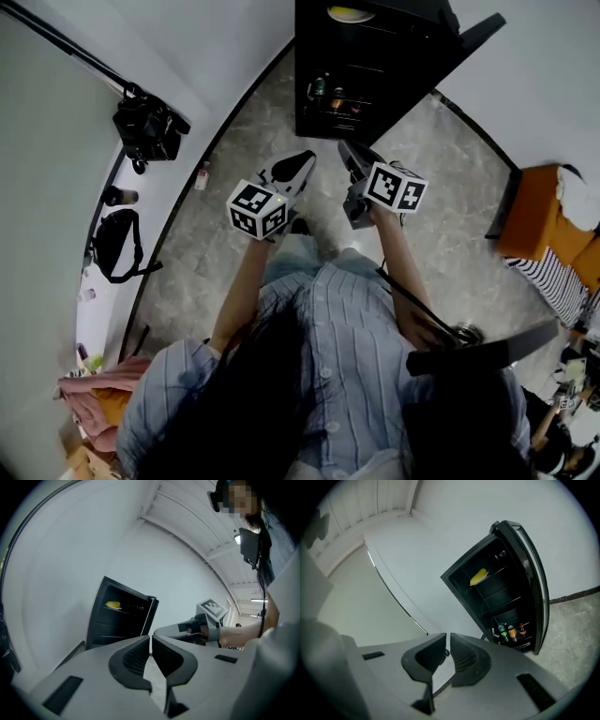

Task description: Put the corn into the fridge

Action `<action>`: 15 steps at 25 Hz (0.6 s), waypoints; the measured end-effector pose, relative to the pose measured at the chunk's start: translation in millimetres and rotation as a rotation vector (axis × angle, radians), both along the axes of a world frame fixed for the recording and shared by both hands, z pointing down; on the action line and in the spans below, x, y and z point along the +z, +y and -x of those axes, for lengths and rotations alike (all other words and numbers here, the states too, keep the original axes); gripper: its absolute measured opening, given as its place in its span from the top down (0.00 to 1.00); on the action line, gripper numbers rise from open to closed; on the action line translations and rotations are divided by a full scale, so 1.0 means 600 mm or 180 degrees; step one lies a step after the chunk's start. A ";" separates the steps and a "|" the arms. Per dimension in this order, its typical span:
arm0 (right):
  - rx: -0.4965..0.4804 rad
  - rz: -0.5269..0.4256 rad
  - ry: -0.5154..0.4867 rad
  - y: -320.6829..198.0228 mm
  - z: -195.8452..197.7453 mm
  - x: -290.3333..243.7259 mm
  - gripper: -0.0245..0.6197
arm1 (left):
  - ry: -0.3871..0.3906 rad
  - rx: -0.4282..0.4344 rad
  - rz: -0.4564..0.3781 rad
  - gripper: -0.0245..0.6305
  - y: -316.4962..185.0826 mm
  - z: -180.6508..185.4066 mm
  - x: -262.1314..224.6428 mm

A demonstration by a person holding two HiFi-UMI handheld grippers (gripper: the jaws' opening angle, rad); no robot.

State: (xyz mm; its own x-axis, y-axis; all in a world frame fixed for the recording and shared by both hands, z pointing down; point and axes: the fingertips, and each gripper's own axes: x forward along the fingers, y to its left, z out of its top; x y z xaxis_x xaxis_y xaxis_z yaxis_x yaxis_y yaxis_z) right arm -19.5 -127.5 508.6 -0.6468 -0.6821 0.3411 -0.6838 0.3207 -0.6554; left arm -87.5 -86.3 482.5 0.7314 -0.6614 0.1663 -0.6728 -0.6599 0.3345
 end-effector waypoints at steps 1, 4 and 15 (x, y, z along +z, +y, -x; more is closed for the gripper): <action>-0.0017 0.0009 -0.0006 0.007 -0.005 0.001 0.90 | 0.0004 -0.0028 0.0002 0.93 0.002 -0.001 -0.001; -0.0082 0.0016 -0.0016 0.032 -0.022 0.002 0.90 | 0.0029 -0.0120 0.0022 0.93 0.013 -0.011 -0.002; -0.0386 -0.0144 0.0037 0.167 -0.128 -0.024 0.90 | 0.0065 -0.0322 -0.0001 0.93 0.121 -0.119 -0.018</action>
State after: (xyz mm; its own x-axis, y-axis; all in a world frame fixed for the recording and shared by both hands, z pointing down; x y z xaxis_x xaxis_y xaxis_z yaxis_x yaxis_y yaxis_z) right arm 57.2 -27.3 494.0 -0.7216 -0.6140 0.3198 -0.6458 0.4306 -0.6305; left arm -15.8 -13.8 471.7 0.6641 -0.7321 0.1517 -0.7290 -0.5890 0.3487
